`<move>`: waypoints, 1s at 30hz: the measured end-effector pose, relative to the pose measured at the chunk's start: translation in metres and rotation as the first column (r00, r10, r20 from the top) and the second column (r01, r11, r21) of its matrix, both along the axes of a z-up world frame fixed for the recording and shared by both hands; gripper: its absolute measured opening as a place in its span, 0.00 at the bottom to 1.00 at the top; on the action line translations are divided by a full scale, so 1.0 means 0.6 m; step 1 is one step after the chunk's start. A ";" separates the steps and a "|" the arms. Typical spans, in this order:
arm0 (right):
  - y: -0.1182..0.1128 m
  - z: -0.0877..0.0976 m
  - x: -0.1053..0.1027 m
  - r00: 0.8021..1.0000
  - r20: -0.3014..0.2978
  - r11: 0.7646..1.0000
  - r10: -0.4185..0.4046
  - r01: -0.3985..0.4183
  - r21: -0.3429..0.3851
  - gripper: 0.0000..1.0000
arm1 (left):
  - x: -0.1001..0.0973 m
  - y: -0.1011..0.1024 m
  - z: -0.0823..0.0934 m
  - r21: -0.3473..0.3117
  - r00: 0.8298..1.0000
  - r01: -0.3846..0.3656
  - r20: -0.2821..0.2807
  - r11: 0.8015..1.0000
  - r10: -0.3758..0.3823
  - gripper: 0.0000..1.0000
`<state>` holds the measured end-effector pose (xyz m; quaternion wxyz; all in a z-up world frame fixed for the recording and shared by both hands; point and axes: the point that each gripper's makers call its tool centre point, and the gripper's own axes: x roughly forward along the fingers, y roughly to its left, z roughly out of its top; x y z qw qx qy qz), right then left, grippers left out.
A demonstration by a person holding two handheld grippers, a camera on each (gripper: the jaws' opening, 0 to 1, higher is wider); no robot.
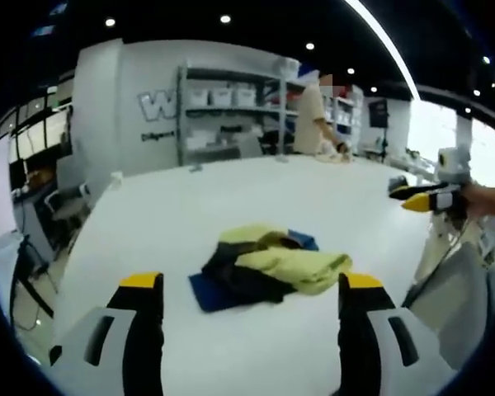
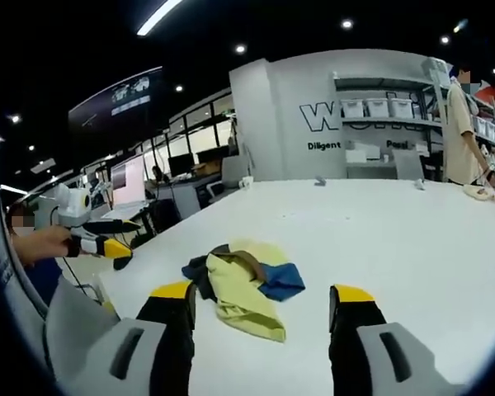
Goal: Fold the garment on the visible template until the final outline fits inside the template.
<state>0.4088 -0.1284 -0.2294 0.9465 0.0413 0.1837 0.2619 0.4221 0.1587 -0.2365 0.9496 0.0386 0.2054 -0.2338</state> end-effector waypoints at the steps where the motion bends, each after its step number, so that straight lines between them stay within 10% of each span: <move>1: 0.000 -0.003 0.004 1.000 -0.005 1.000 0.001 -0.001 -0.003 0.63 | 0.003 0.001 -0.003 0.004 1.000 0.002 -0.003 1.000 -0.002 0.81; 30: 0.004 -0.055 0.104 0.999 -0.052 0.999 -0.010 0.008 -0.053 0.54 | 0.093 0.015 -0.096 0.012 0.992 0.001 -0.128 1.000 0.000 0.69</move>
